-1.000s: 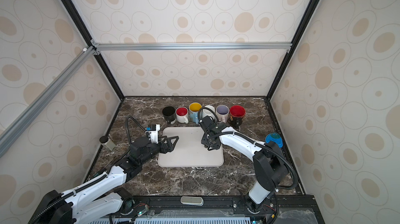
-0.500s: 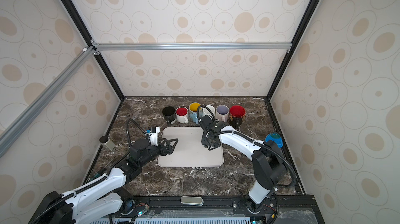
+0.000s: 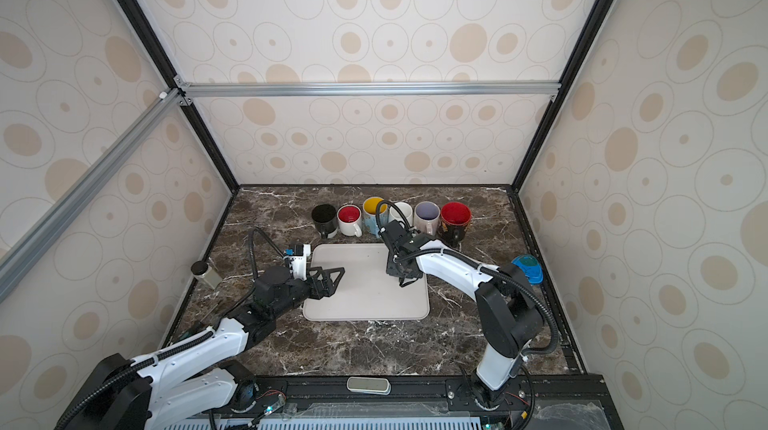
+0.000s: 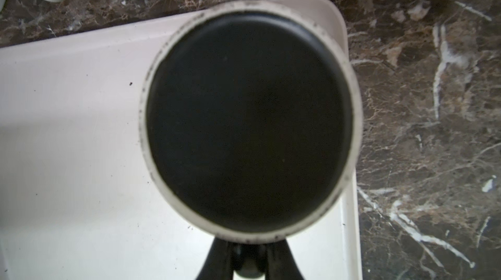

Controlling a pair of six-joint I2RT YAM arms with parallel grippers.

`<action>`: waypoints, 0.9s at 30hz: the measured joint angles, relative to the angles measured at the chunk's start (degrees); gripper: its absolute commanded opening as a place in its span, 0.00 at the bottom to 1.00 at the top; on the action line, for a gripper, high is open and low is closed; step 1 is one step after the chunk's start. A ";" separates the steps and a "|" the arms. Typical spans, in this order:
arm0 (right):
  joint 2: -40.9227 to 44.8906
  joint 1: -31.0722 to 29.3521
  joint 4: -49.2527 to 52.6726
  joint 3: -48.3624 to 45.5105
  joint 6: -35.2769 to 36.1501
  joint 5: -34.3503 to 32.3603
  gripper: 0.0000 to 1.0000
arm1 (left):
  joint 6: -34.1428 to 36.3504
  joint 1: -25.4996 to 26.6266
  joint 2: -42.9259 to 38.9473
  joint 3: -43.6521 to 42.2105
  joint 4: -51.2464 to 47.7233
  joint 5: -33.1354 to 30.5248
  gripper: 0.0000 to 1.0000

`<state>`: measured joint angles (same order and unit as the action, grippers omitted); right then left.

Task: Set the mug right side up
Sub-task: 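Lift and tilt the black mug toward the left gripper with the right gripper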

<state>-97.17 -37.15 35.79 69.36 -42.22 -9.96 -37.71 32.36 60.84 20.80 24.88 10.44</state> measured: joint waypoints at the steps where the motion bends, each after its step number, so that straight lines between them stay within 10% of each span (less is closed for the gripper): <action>1: 0.00 0.00 -0.35 -0.13 0.37 0.17 0.00 | 0.00 0.00 0.02 -0.02 0.09 0.00 0.95; 27: 16.96 0.98 -33.83 -22.51 3.65 27.34 0.00 | -1.95 0.00 -4.87 -5.64 6.27 2.32 0.90</action>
<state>-80.20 -36.16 1.96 46.85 -38.57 17.39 -39.66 32.36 55.96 15.16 31.16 12.75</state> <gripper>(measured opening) 0.165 0.903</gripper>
